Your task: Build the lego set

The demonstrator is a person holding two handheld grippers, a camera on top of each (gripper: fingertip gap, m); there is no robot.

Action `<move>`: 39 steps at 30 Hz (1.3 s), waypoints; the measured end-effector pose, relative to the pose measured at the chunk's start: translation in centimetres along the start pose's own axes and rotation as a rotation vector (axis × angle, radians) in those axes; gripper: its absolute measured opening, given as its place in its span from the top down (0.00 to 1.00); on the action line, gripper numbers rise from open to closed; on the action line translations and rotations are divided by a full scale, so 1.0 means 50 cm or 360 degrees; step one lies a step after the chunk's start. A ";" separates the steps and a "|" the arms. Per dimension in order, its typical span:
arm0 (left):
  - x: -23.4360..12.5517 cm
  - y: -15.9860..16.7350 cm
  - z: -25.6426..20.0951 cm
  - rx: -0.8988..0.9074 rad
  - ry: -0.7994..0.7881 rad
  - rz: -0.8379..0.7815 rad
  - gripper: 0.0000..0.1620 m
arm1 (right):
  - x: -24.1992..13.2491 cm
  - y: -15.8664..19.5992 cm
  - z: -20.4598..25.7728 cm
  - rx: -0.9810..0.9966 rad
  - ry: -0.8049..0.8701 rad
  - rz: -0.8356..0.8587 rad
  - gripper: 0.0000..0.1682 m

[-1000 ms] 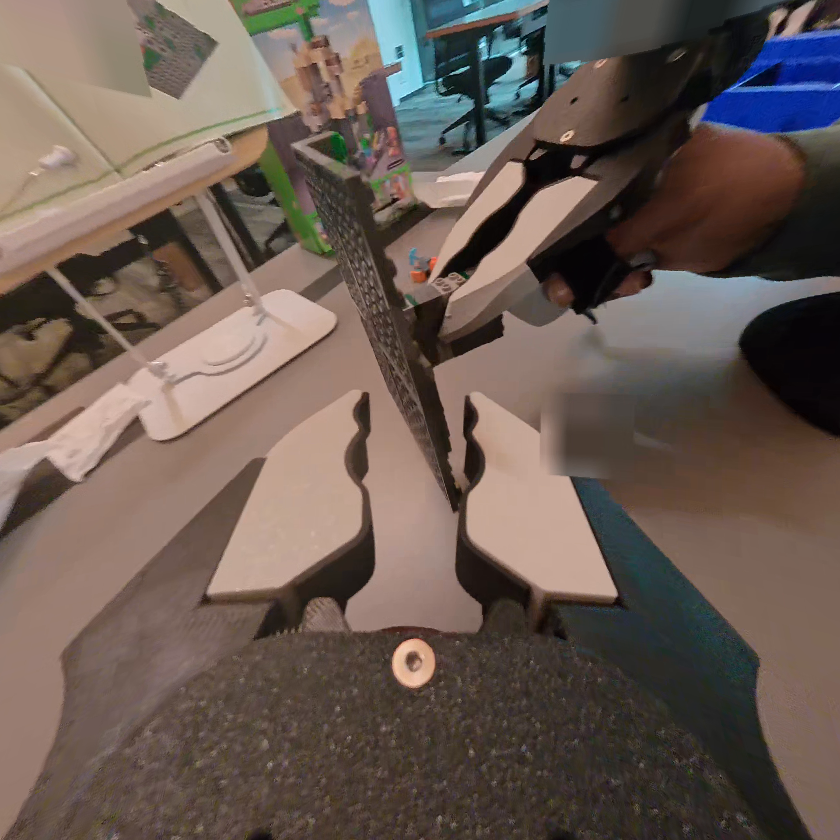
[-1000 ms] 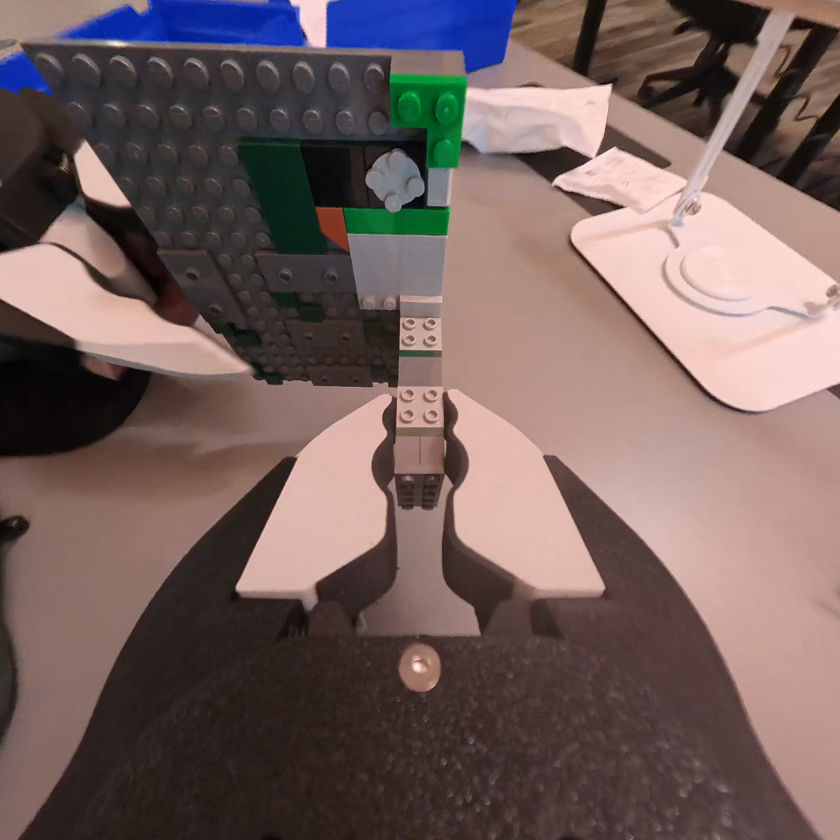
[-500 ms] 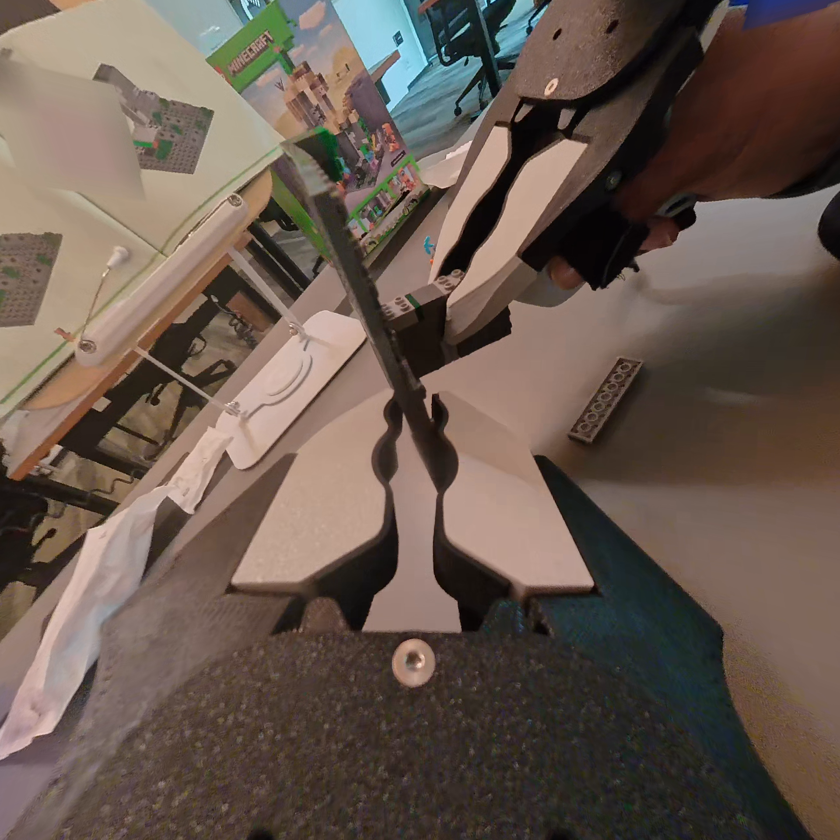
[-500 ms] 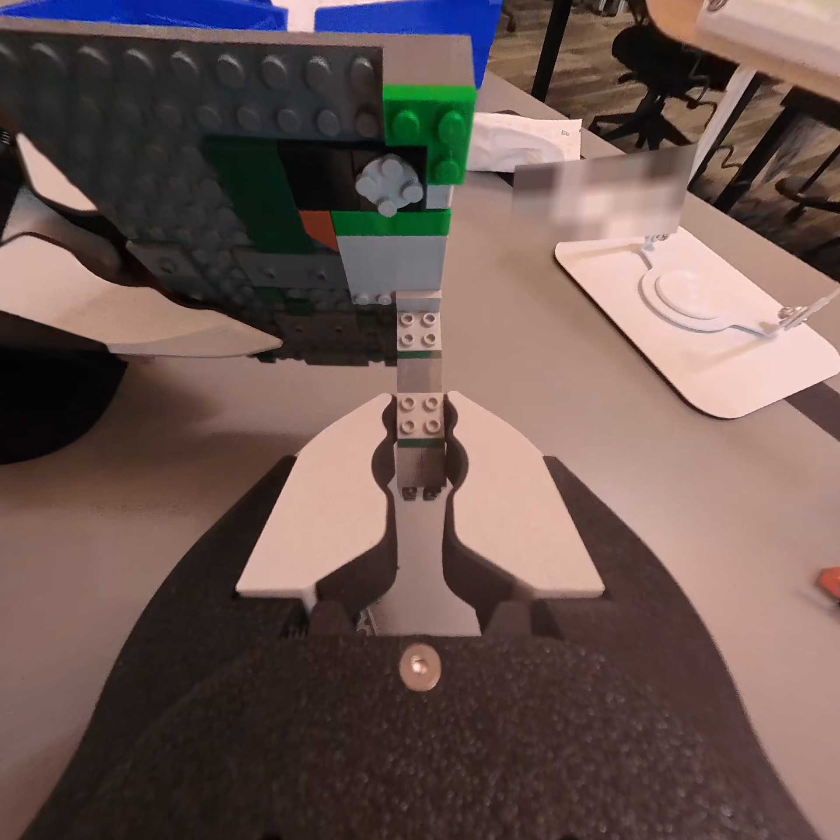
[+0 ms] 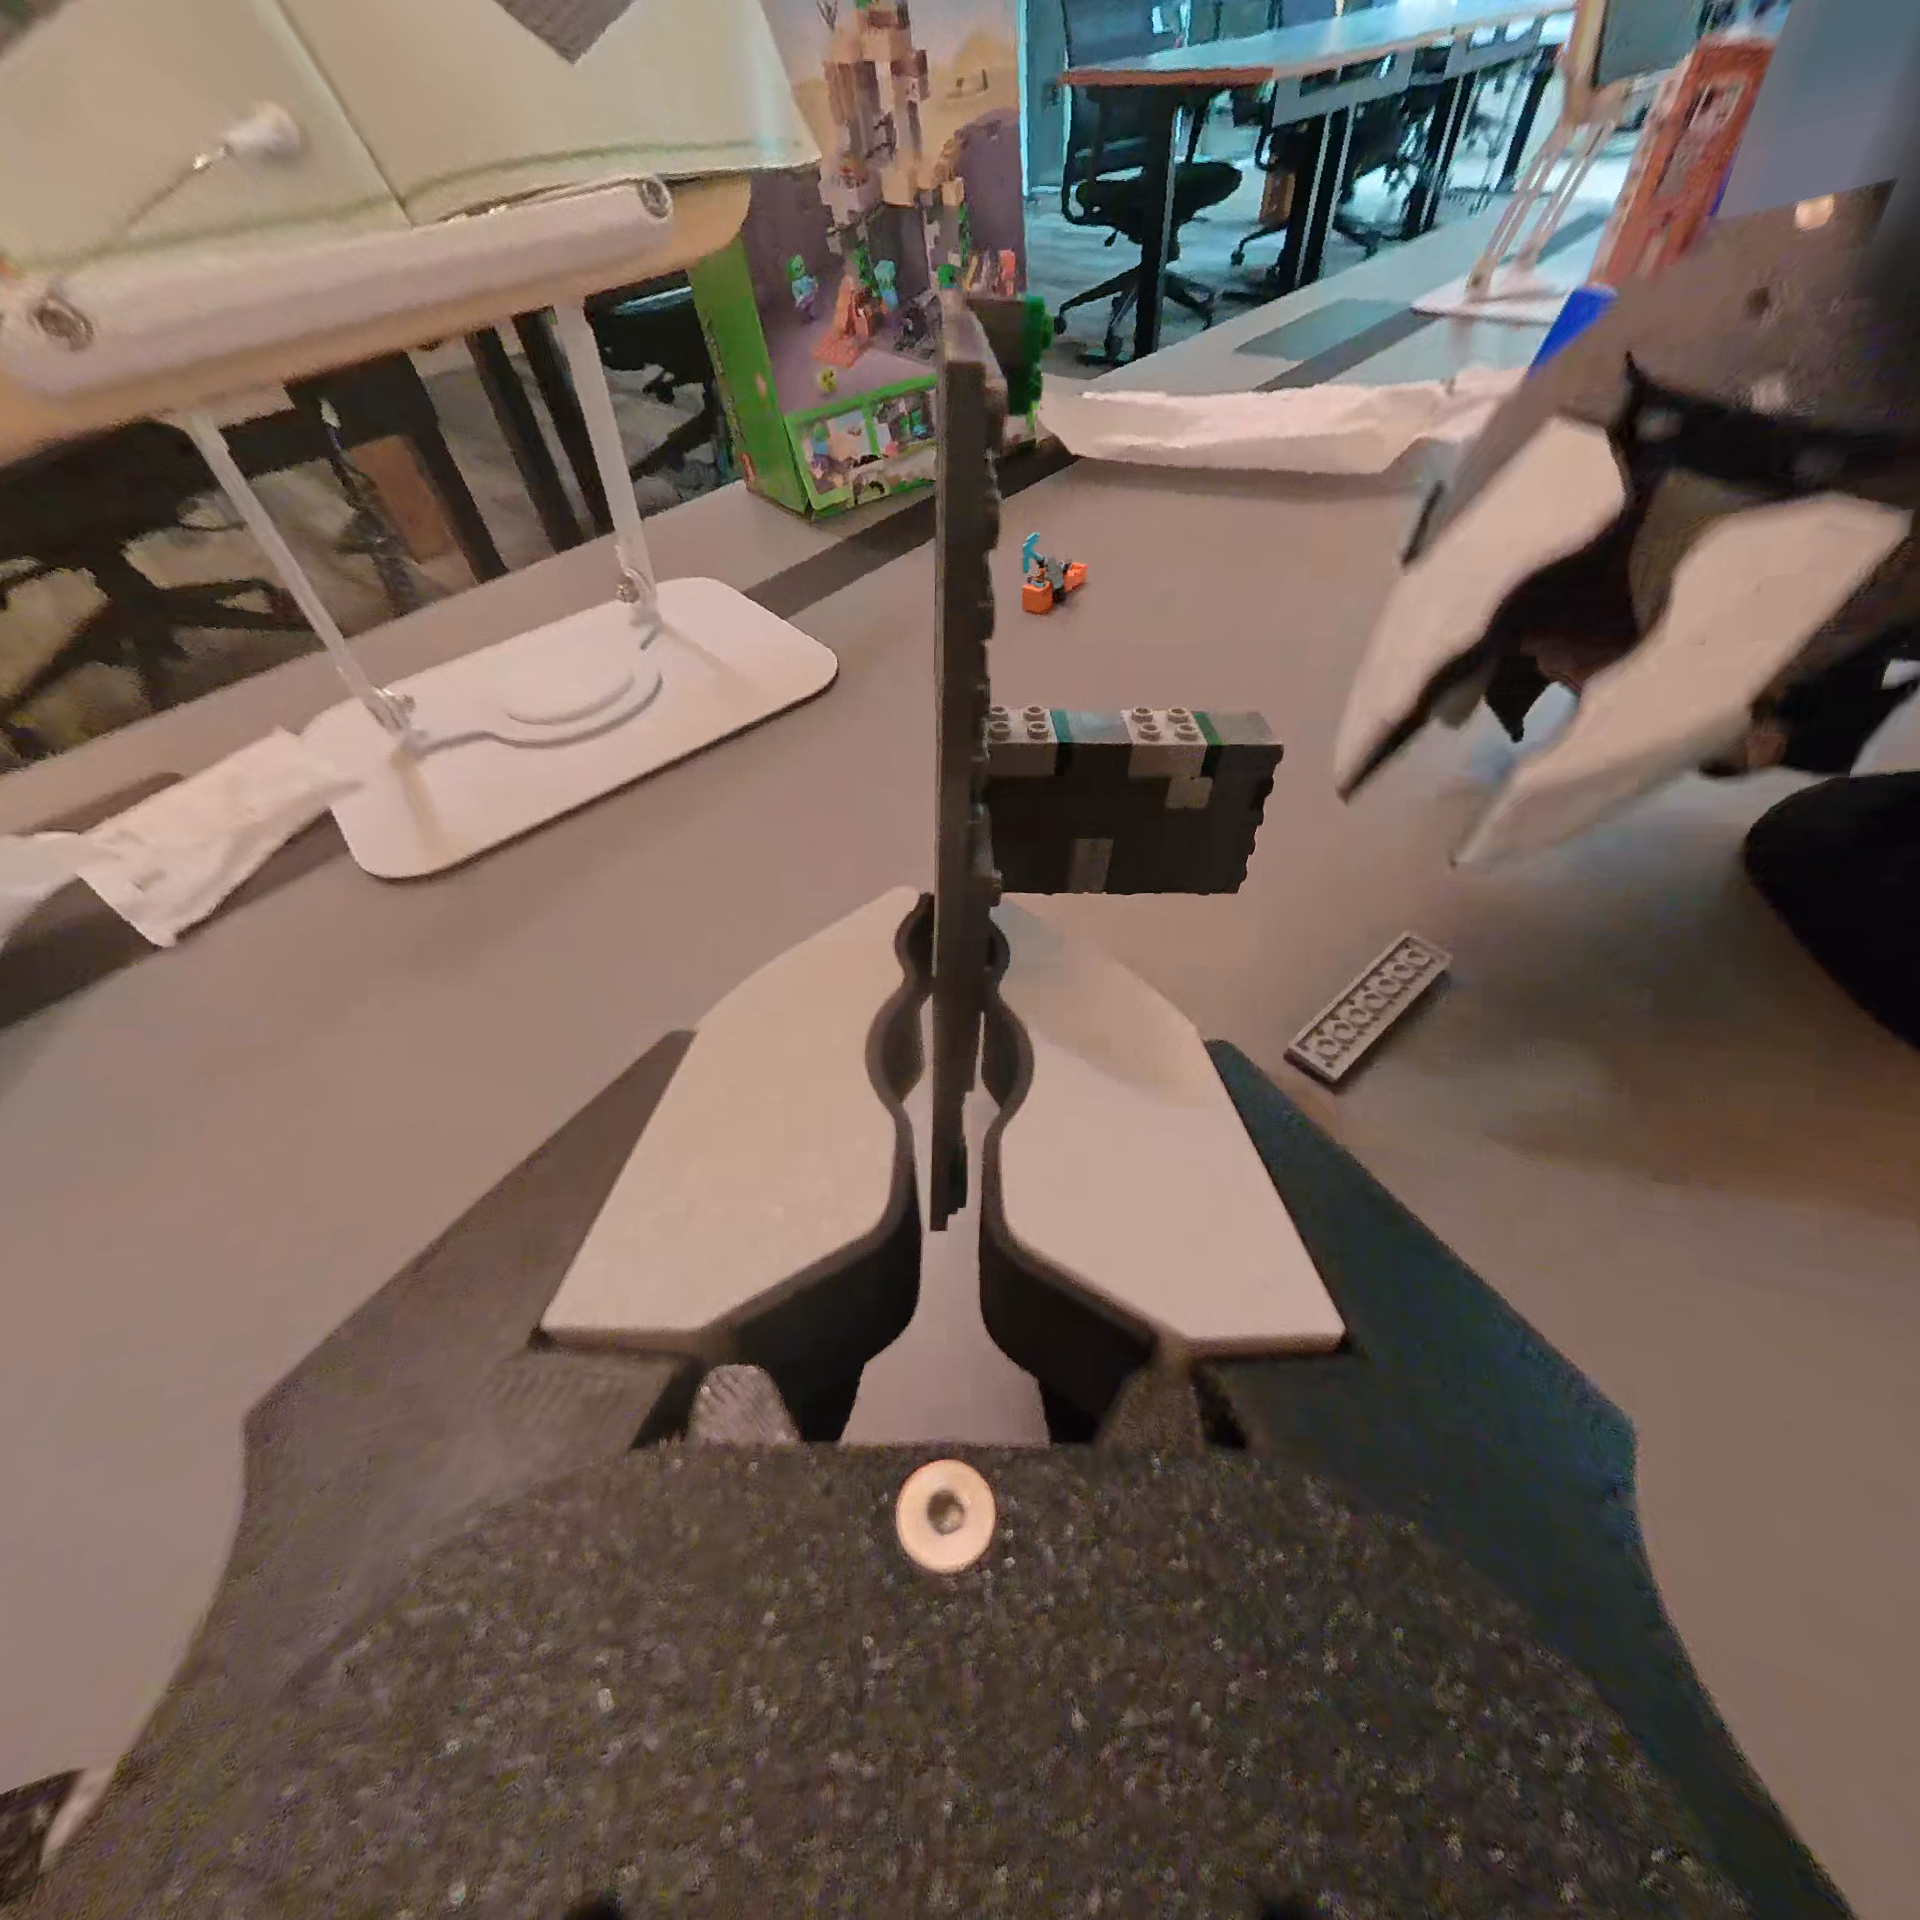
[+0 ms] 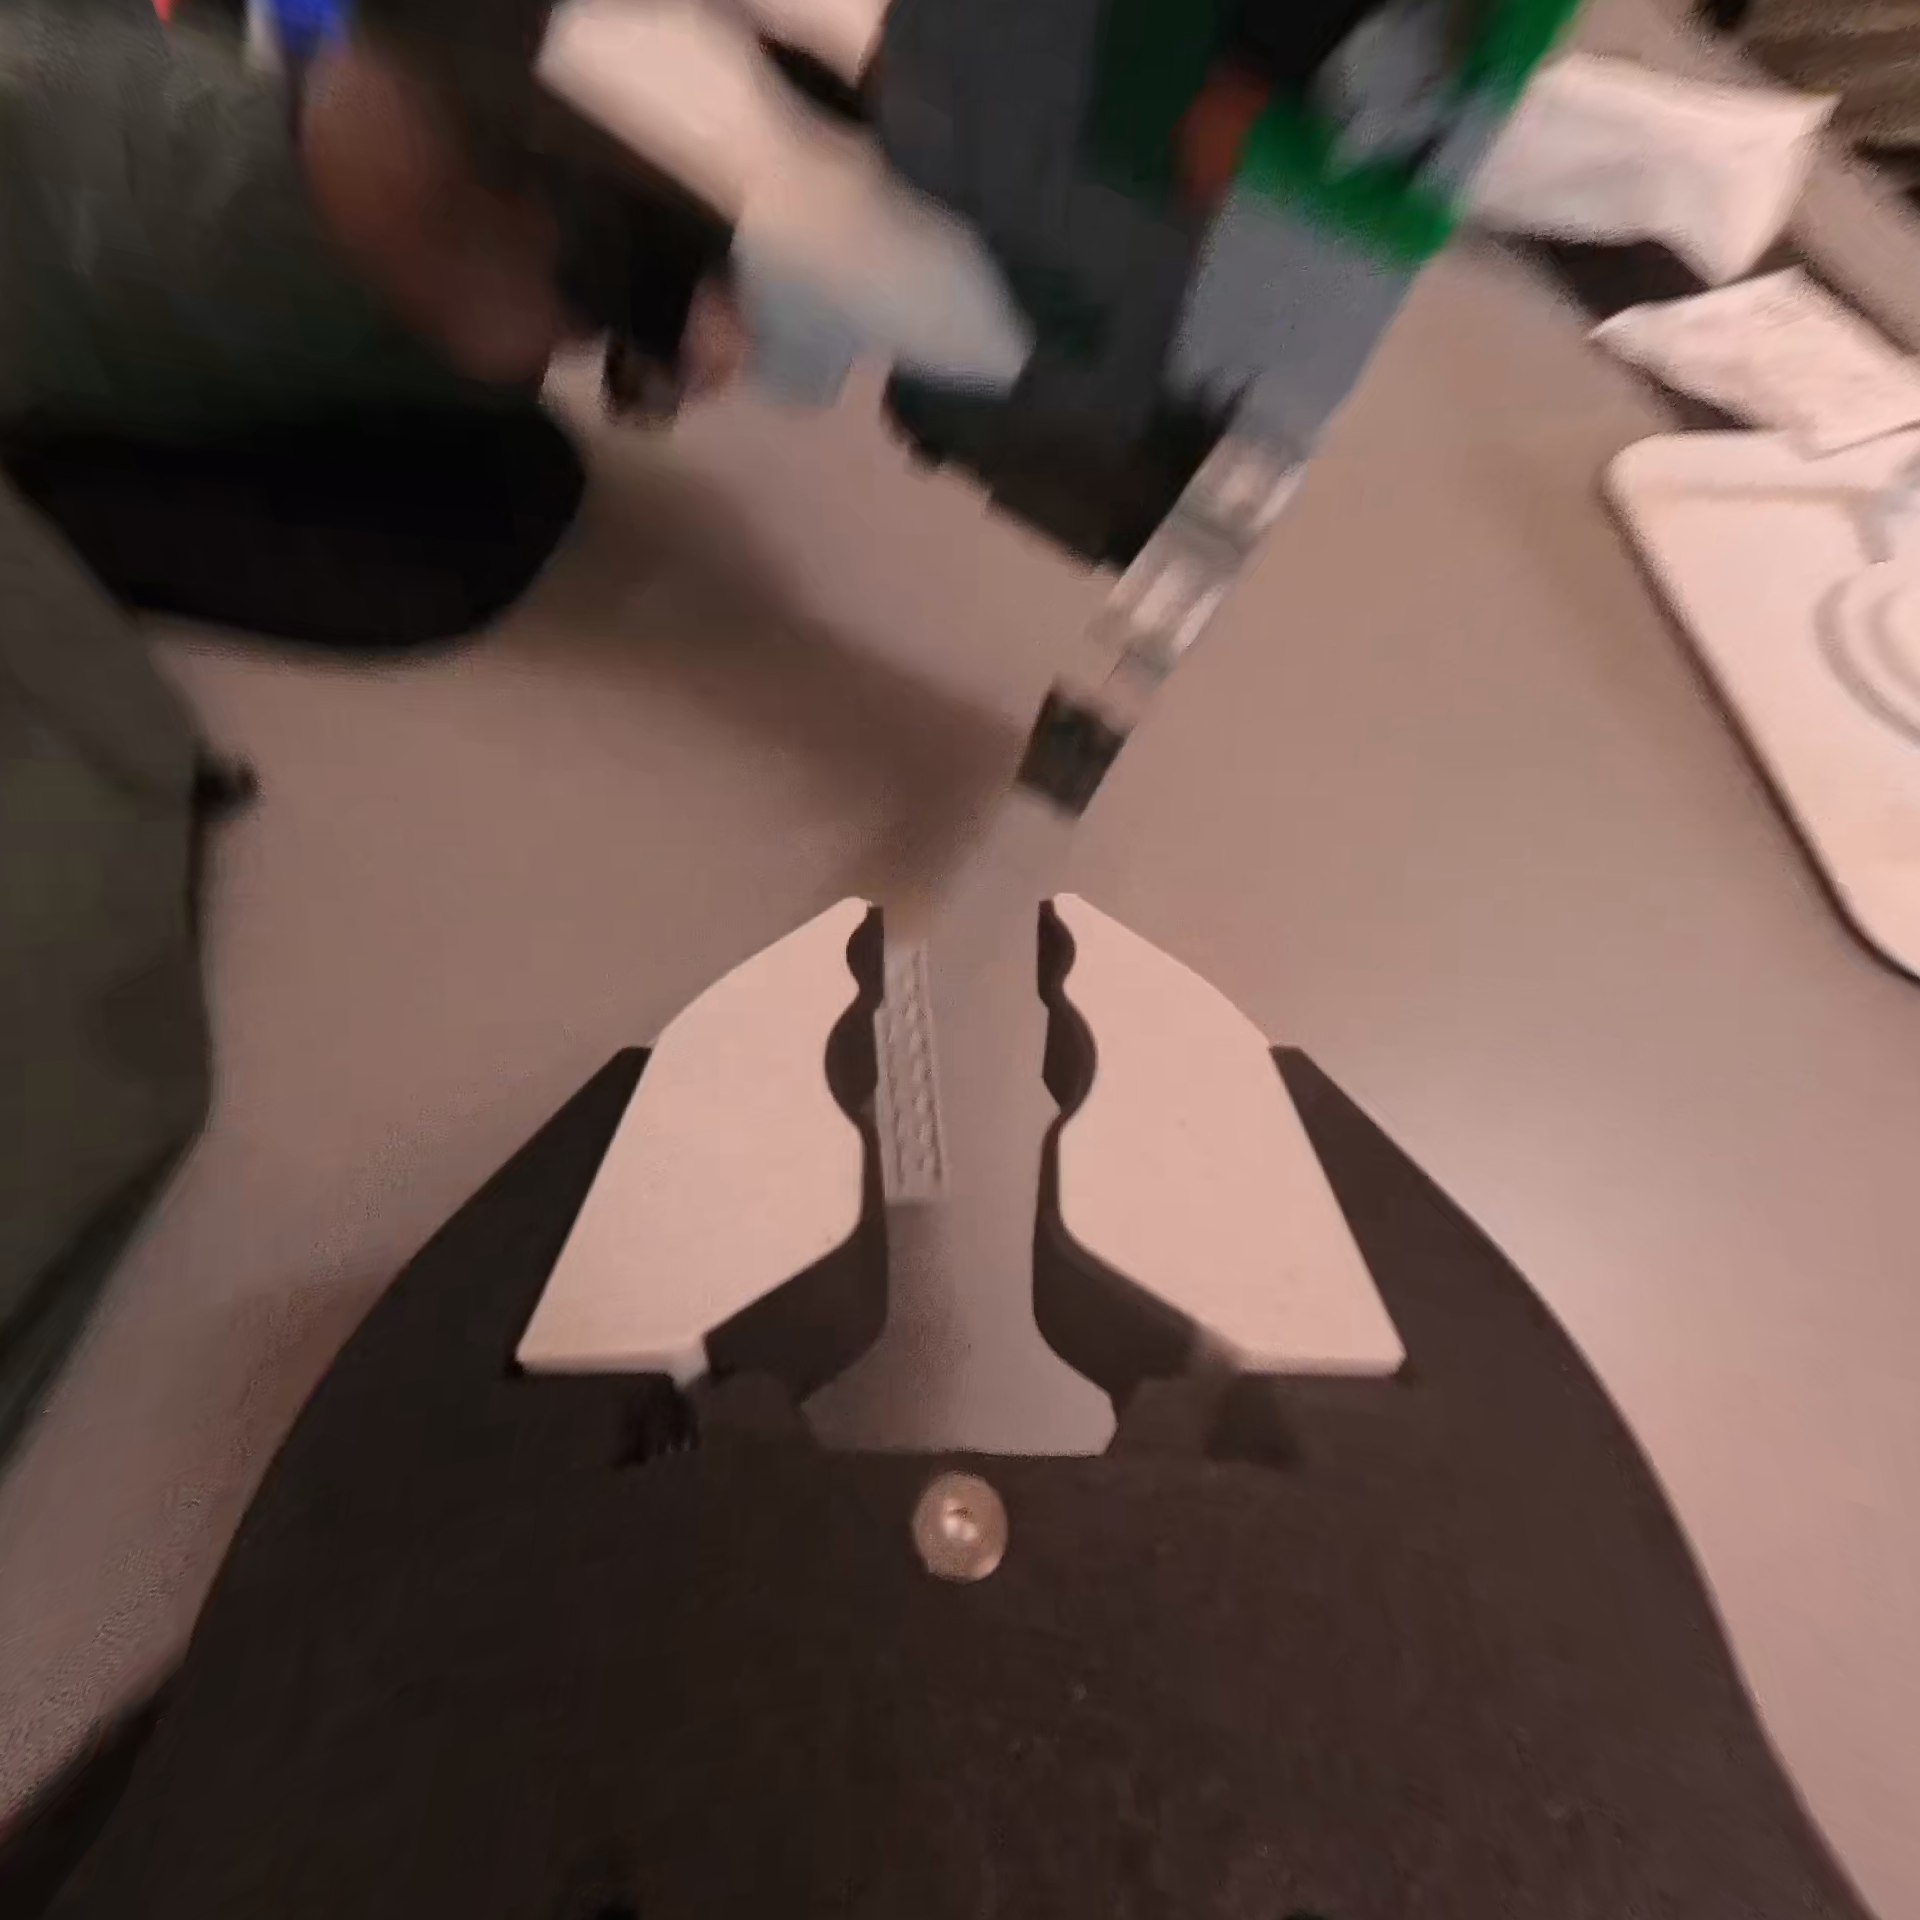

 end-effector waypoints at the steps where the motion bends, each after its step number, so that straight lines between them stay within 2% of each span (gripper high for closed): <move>1: -0.001 0.001 0.003 -0.0048 0.0020 -0.0007 0.97 | -0.002 0.028 0.013 -0.0108 -0.0041 0.0118 0.83; 4: 0.000 0.008 0.010 -0.0181 0.0089 -0.0022 0.97 | -0.006 0.099 0.033 -0.0368 -0.0069 0.0377 0.82; 9: -0.003 0.015 0.017 -0.0282 0.0122 -0.0024 0.97 | -0.002 0.142 0.036 -0.0631 -0.0111 0.0418 0.85; 17: -0.003 0.021 0.017 -0.0282 0.0116 -0.0007 0.97 | 0.024 0.139 0.021 -0.0516 -0.0263 0.0368 0.91; 18: -0.004 0.022 0.018 -0.0288 0.0118 -0.0006 0.97 | 0.025 0.137 0.019 -0.0465 -0.0270 0.0374 0.91; 20: -0.003 0.025 0.020 -0.0303 0.0127 -0.0002 0.97 | 0.023 0.123 0.018 -0.0279 -0.0305 0.0339 0.99; 25: -0.001 0.028 0.014 -0.0301 0.0159 0.0016 0.97 | 0.022 0.122 -0.008 0.0457 -0.0362 0.0480 0.99; 31: -0.007 0.028 0.016 -0.0304 0.0160 0.0013 0.97 | 0.012 0.109 -0.051 0.1379 -0.0549 0.0243 0.99; 35: -0.008 0.029 0.016 -0.0300 0.0159 0.0019 0.97 | 0.005 0.146 -0.110 0.1520 -0.0376 0.0200 0.96; 39: -0.006 0.032 0.017 -0.0309 0.0164 0.0030 0.97 | -0.005 0.157 -0.148 0.1482 -0.0230 0.0163 0.95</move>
Point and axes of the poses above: each gripper's, where its closed fingertips meet, x out along the fingers, y out of its underside, z = x × y across the jaws, the point moved 4 cm from there along -x, back along the fingers
